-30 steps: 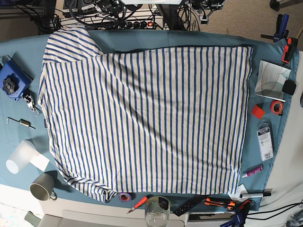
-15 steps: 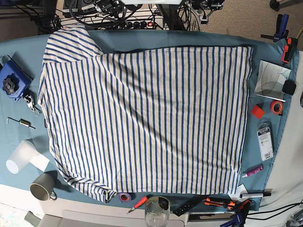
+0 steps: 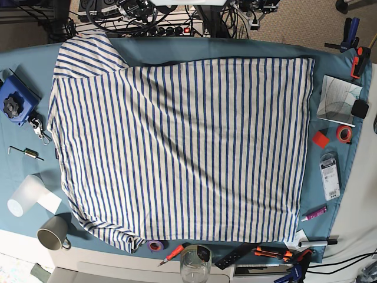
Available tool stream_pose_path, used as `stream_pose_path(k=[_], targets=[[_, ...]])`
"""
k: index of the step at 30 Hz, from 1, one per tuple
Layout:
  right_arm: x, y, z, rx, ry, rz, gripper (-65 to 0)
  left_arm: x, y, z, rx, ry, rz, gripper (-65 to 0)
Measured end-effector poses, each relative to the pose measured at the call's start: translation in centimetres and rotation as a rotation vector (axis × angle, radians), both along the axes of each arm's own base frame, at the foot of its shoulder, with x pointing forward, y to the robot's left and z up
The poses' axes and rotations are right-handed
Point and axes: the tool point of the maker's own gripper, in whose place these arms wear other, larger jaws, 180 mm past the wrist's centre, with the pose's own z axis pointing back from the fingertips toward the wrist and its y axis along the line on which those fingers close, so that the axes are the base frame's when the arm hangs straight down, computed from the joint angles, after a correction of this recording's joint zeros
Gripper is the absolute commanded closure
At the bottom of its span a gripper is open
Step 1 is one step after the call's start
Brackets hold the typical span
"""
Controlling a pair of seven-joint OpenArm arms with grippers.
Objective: Fold the T-shirt properly
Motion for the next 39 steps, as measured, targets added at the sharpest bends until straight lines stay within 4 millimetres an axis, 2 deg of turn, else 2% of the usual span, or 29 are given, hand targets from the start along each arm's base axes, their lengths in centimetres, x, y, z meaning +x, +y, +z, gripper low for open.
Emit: stream_pose_path(k=[4, 8, 12, 17, 20, 26, 31, 37, 39], targets=[[-0.5, -0.9, 0.1, -0.01, 0.006, -0.007, 0.0, -1.1, 1.3, 0.0, 0.018, 0.014, -0.001, 0.0], [-1.0, -2.5, 0.2, -0.026, 0.014, -0.056, 0.0, -3.1, 3.0, 0.1, 0.045, 0.028, -0.009, 0.0], [-1.2, -4.0, 0.5, -0.047, 0.006, -0.053, 0.0, -4.1, 4.4, 0.6, 0.067, 0.014, -0.016, 0.0], [-2.0, -5.3, 1.5, -0.054, -0.028, -0.022, 0.0, -4.9, 5.6, 1.7, 0.089, -0.033, -0.028, 0.0], [-2.6, -5.4, 2.5, -0.045, -0.057, 0.005, 0.0, -5.9, 5.8, 2.6, 0.095, -0.052, -0.039, 0.0], [-3.3, -4.5, 5.3, -0.002, -0.132, 0.063, 0.0, -5.3, 6.1, 5.4, 0.093, -0.154, -0.002, 0.0], [-4.2, -4.6, 8.1, -0.032, -0.187, 0.074, 0.0, -5.8, 5.8, 8.3, 0.082, -0.211, 0.013, 0.0], [-3.6, -4.8, 12.2, -0.087, -0.294, 0.065, 0.0, -4.7, 5.4, 12.7, 0.077, -0.319, -0.004, 0.0], [-3.2, -4.1, 13.8, -0.084, -0.328, 0.049, 0.0, -4.1, 5.2, 14.4, 0.075, -0.356, -0.012, 0.0]])
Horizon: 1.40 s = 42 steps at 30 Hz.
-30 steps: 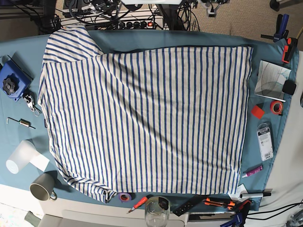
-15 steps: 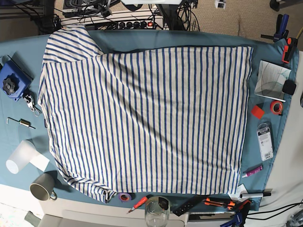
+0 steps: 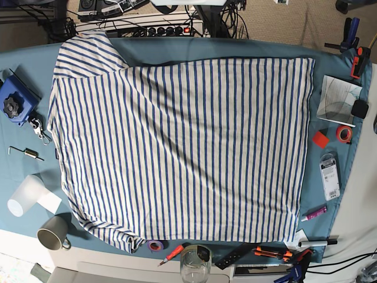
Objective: Fold the T-shirt properly
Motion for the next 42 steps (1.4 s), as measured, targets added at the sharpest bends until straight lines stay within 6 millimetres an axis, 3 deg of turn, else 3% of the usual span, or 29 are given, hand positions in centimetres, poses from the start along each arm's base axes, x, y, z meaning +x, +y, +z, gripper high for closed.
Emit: stream_pose_path(k=[4, 8, 16, 24, 30, 34, 38, 40, 42], targets=[[1.2, 1.7, 3.5, 0.046, -0.073, -0.015, 0.0, 2.1, -0.4, 3.5, -0.004, -0.093, -0.019, 0.0], [3.2, 1.5, 7.0, 0.048, -0.149, -0.043, 0.0, 4.0, -0.1, 6.5, 0.011, -0.144, -0.03, 0.0], [7.4, 0.9, 13.1, 0.028, -0.262, -0.087, 0.0, 6.8, 3.0, 10.8, 0.052, -0.165, 0.044, 0.0], [11.4, 3.1, 18.7, 0.089, -0.395, -0.086, 0.0, 10.7, 7.1, 16.2, 0.179, -0.307, 0.064, 0.0], [13.2, 1.9, 19.6, -0.022, -0.446, -0.034, 0.0, 13.2, 6.9, 19.7, 0.201, -0.419, 0.038, 0.0], [14.6, 0.5, 20.3, -0.136, -0.484, -0.023, 0.0, 13.2, 6.8, 19.7, 0.202, -0.419, 0.037, 0.0], [14.7, 0.4, 20.2, -0.147, -0.475, -0.037, 0.0, 13.2, 6.8, 19.7, 0.199, -0.418, 0.036, -17.6], [14.8, 0.4, 20.2, -0.148, -0.477, -0.037, -9.8, 13.2, 6.8, 19.7, 0.199, -0.419, 0.036, -23.0], [14.9, 0.0, 20.5, -0.183, -0.489, -0.02, -22.0, 13.2, 6.8, 19.7, 0.2, -0.418, 0.035, -23.5]])
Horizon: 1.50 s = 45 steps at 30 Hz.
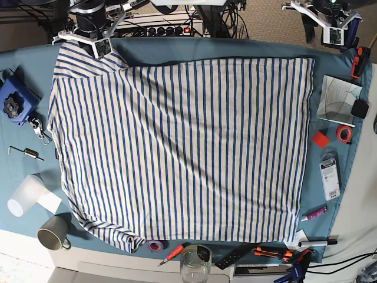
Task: Fold the T-shirt properly
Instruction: 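Lower both grippers and pinch the shirt's collar-side corners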
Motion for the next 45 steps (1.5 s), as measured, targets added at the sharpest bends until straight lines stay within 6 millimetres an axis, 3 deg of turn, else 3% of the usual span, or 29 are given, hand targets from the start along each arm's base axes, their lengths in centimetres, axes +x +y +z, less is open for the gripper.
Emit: stream_pose_path(k=[2, 6, 12, 19, 21, 22, 25, 30, 34, 45], targets=[[0.2, -0.4, 0.4, -0.038, -0.016, 0.003, -27.9, 0.0, 0.0, 0.0, 0.0, 0.0, 0.0, -23.5], [-0.1, -1.6, 0.3, -0.052, -0.002, -0.08, -27.9, 0.0, 0.0, 0.0, 0.0, 0.0, 0.0, -23.5], [2.4, -3.6, 1.8, -0.033, -0.107, -0.194, -27.9, 0.6, 0.1, 0.2, 0.01, -0.01, -0.02, -23.5], [2.9, -9.9, 4.6, -0.014, -0.19, -0.347, -27.9, 0.7, 0.3, -0.1, 0.017, 0.013, -0.029, -23.5], [3.0, -10.8, 5.0, 0.05, -0.204, -0.37, -27.9, 0.7, 0.3, -0.1, 0.017, 0.012, -0.028, -23.5], [3.1, -11.2, 4.4, 0.076, -0.192, -0.354, -27.9, 0.8, 0.3, -0.1, 0.017, 0.011, -0.028, -23.5], [1.1, -12.9, -0.5, 0.162, -0.006, -0.391, -27.9, 1.2, 0.3, 0.0, 0.018, -0.003, -0.029, -23.5], [-0.6, -12.5, -5.2, 0.374, 0.145, -0.436, -27.9, 1.2, 0.4, 0.0, 0.019, -0.003, -0.026, -23.5], [-1.2, -12.3, -6.3, 0.405, 0.182, -0.432, -27.9, 1.2, 0.3, 0.0, 0.018, -0.001, -0.029, -23.5], [-1.3, -11.4, -7.0, 0.457, 0.16, -0.456, -27.9, 1.2, 0.3, 0.0, 0.018, -0.001, -0.029, -23.5]])
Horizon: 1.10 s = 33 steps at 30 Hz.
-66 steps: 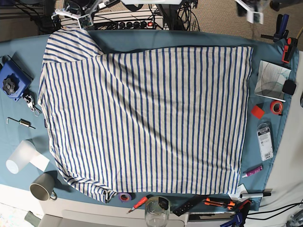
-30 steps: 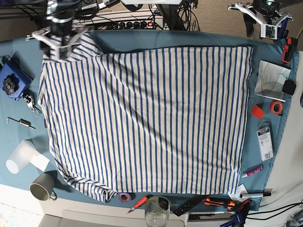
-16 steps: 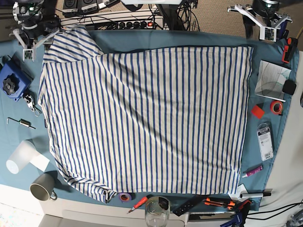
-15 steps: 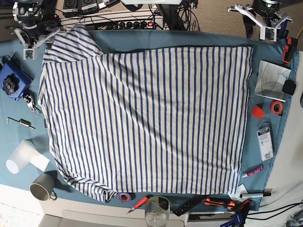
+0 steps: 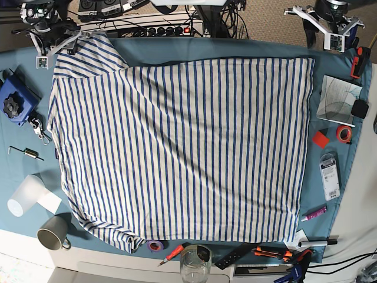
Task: Fold the T-shirt properly
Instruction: 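Lower both grippers and pinch the shirt's collar-side corners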
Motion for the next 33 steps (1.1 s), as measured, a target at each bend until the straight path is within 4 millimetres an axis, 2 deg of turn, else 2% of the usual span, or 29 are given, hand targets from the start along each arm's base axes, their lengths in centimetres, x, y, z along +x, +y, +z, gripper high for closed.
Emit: stream_pose_path(k=[4, 11, 13, 15, 17, 20, 23, 33], targets=[[0.0, -0.4, 0.3, 0.007, -0.009, -0.018, -27.9, 0.0, 0.0, 0.0, 0.0, 0.0, 0.0, -23.5], [-0.3, -4.1, 2.8, -0.034, -0.072, -0.091, -27.9, 0.0, 0.0, 0.0, -0.001, 0.0, 0.0, -23.5], [-0.3, -3.6, 2.4, 0.013, -0.082, -0.085, -27.9, 0.0, 0.0, 0.0, 0.0, 0.0, 0.0, -23.5], [-0.4, -2.7, 1.3, 0.094, -0.064, -0.079, -27.9, 0.0, 0.0, 0.0, 0.0, -0.001, 0.0, -23.5], [-0.4, -3.1, 0.2, 0.117, -0.058, -0.113, -27.9, 0.0, 0.0, 0.0, 0.001, -0.001, 0.0, -23.5], [0.5, -4.0, -0.5, 0.148, -0.103, -0.163, -27.9, 0.0, 0.0, 0.0, 0.001, 0.0, 0.0, -23.5], [1.3, -3.8, -1.0, 0.196, -0.129, -0.144, -27.9, 0.0, 0.0, 0.0, 0.0, 0.0, 0.0, -23.5], [1.1, -0.1, -1.0, 0.407, -0.103, -0.067, -27.9, 0.0, 0.0, 0.0, 0.0, 0.0, 0.001, -23.5]])
